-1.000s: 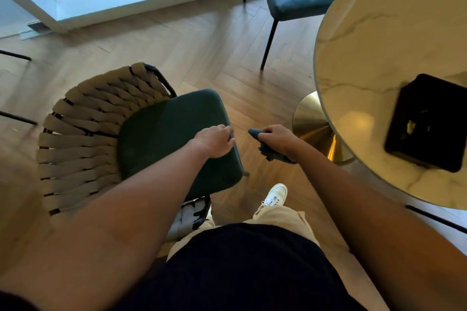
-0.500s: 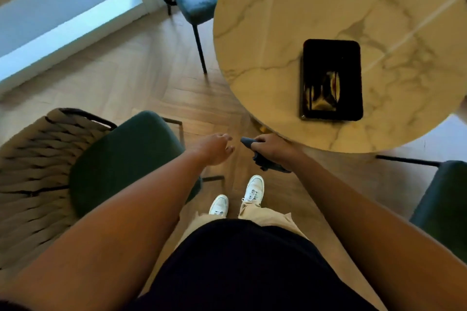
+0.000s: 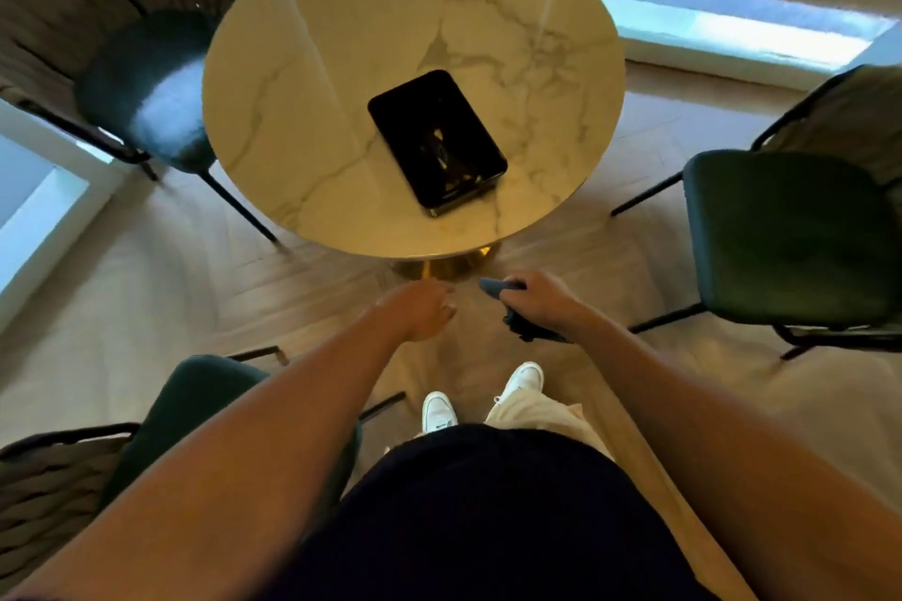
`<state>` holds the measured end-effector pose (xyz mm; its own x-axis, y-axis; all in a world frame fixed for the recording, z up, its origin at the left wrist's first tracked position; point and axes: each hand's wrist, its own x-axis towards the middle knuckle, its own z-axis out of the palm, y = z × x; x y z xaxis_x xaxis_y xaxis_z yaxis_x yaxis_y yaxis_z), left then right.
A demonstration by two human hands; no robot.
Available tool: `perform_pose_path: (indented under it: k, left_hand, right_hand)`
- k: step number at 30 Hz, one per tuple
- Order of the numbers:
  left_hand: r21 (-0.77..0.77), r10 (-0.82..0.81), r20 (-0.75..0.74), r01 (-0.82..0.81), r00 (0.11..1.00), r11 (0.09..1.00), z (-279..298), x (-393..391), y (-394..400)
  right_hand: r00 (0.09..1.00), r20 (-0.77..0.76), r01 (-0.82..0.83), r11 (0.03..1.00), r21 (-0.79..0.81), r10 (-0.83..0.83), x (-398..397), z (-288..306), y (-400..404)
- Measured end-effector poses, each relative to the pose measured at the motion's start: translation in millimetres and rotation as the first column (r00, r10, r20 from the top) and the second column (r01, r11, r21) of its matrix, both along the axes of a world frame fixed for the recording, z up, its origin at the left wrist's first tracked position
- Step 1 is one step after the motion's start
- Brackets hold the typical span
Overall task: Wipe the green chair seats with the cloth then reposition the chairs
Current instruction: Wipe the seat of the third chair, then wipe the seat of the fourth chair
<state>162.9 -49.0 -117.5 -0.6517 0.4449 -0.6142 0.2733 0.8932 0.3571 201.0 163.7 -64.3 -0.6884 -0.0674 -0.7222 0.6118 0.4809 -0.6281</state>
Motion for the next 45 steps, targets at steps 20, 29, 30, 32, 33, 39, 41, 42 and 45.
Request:
perform_pose_path:
  k: [20, 29, 30, 32, 33, 39, 41, 42, 45]
  left_hand:
    - [-0.091, -0.260, 0.028, 0.262, 0.965, 0.961, -1, 4, 337]
    - [-0.030, -0.411, 0.005, 0.411, 0.912, 0.911, -3, -2, 469]
    - [-0.035, -0.429, 0.012, 0.429, 0.903, 0.902, -5, -5, 480]
    - [-0.038, -0.461, 0.032, 0.462, 0.887, 0.886, -10, -15, 502]
    - [-0.038, -0.478, 0.042, 0.479, 0.877, 0.877, -13, -22, 513]
    - [-0.018, -0.563, 0.096, 0.567, 0.821, 0.824, -38, -72, 571]
    - [0.003, -0.563, 0.119, 0.567, 0.818, 0.824, -45, -88, 588]
    - [0.015, -0.559, 0.133, 0.562, 0.818, 0.827, -48, -96, 596]
    - [0.034, -0.542, 0.153, 0.543, 0.827, 0.839, -61, -117, 614]
  right_hand:
    - [0.952, -0.001, 0.302, 0.938, 0.169, -0.306, 48, 0, 336]
    - [0.865, 0.004, 0.493, 0.852, 0.179, -0.501, 64, -18, 455]
    - [0.854, 0.010, 0.510, 0.842, 0.176, -0.519, 62, -18, 462]
    - [0.842, 0.010, 0.529, 0.830, 0.177, -0.539, 55, -19, 476]
    - [0.834, 0.015, 0.540, 0.823, 0.177, -0.551, 52, -20, 482]
    - [0.781, 0.055, 0.603, 0.775, 0.188, -0.622, 19, -37, 519]
    - [0.758, 0.068, 0.626, 0.754, 0.200, -0.648, 5, -40, 530]
    - [0.747, 0.070, 0.638, 0.743, 0.203, -0.661, -1, -45, 535]
    - [0.723, 0.085, 0.664, 0.724, 0.185, -0.685, -18, -62, 547]
